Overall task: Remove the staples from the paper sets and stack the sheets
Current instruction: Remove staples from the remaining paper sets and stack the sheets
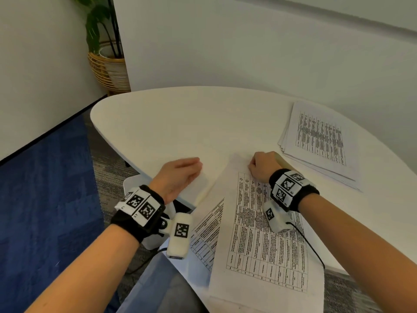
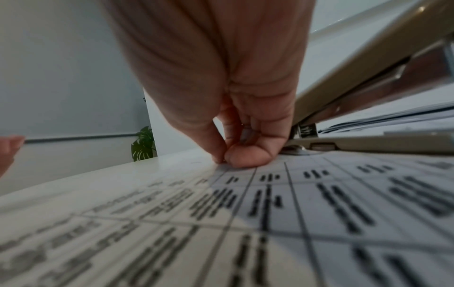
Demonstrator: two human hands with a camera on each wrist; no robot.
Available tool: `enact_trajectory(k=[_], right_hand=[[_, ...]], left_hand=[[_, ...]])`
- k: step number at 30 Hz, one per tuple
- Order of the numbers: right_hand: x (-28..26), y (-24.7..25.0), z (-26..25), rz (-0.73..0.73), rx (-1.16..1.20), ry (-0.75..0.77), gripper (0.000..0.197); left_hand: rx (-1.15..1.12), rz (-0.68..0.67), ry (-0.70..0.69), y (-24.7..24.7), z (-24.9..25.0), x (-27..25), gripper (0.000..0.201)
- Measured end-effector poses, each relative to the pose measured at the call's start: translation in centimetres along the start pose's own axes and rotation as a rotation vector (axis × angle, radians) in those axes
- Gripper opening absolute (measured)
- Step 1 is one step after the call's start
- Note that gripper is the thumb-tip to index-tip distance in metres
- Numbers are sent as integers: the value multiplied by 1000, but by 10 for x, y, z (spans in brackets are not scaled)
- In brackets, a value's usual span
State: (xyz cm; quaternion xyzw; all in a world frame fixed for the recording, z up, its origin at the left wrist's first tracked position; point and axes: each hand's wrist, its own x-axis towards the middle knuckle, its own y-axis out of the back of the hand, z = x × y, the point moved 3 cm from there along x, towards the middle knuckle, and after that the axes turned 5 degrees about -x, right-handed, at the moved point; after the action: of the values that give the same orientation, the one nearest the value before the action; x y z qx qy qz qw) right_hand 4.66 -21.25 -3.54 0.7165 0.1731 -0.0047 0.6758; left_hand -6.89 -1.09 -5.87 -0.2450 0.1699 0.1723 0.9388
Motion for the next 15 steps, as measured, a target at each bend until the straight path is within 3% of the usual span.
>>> enact_trajectory(k=[2, 5, 8, 12, 15], right_hand=[[3, -2, 2, -12, 2, -16, 27], [5, -4, 2, -16, -5, -36, 27], [4, -1, 5, -16, 0, -59, 34], [4, 5, 17, -69, 59, -3, 51], [-4, 15, 28, 82, 164, 40, 30]], left_hand=[[-38, 172, -167, 29, 12, 4, 18], [-42, 556, -382, 95, 20, 7, 18], [-80, 820, -364, 149, 1, 7, 24], [-6, 649, -87, 168, -41, 30, 33], [124, 615, -74, 158, -42, 37, 37]])
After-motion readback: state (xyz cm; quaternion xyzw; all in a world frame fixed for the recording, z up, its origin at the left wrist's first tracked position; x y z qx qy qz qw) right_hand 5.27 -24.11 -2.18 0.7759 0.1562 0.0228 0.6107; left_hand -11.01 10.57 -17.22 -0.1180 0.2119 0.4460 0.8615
